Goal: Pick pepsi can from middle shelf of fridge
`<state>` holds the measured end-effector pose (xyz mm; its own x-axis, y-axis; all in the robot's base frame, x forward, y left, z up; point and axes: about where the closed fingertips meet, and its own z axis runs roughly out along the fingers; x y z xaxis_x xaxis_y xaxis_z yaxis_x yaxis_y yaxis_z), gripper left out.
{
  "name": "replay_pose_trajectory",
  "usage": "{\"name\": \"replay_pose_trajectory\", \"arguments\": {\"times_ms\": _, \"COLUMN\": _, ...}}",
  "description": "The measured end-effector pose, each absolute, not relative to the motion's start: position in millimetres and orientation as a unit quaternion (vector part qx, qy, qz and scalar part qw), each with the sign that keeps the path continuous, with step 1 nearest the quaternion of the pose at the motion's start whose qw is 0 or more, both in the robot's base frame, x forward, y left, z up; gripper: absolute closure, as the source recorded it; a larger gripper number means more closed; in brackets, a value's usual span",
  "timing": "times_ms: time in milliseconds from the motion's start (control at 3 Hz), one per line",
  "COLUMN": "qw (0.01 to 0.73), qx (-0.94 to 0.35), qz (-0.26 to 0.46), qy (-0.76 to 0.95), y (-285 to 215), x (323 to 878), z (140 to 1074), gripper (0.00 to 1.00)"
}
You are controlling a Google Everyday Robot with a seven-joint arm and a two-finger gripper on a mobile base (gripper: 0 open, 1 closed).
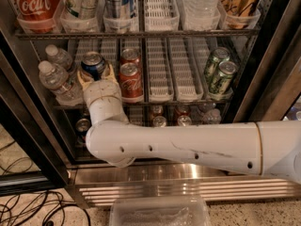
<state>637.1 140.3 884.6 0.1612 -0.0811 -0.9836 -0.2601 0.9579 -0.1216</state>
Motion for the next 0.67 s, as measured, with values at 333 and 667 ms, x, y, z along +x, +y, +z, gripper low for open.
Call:
{"name": "replay_pose_trajectory", "arguments": {"times_ms": 333, "qw": 0.762, "qx": -0.124, "qz": 0.081, "qy": 0.631, "y": 139.4, "x": 640.0, "z": 907.8, "gripper": 1.00}}
{"name": "replay_pose_trajectory", "arguments": {"times_ms": 667, "qw": 0.762, "qx": -0.120, "qz": 0.091, "qy": 0.629, "y": 133.7, "x": 637.1, "z": 919.1, "gripper": 1.00}}
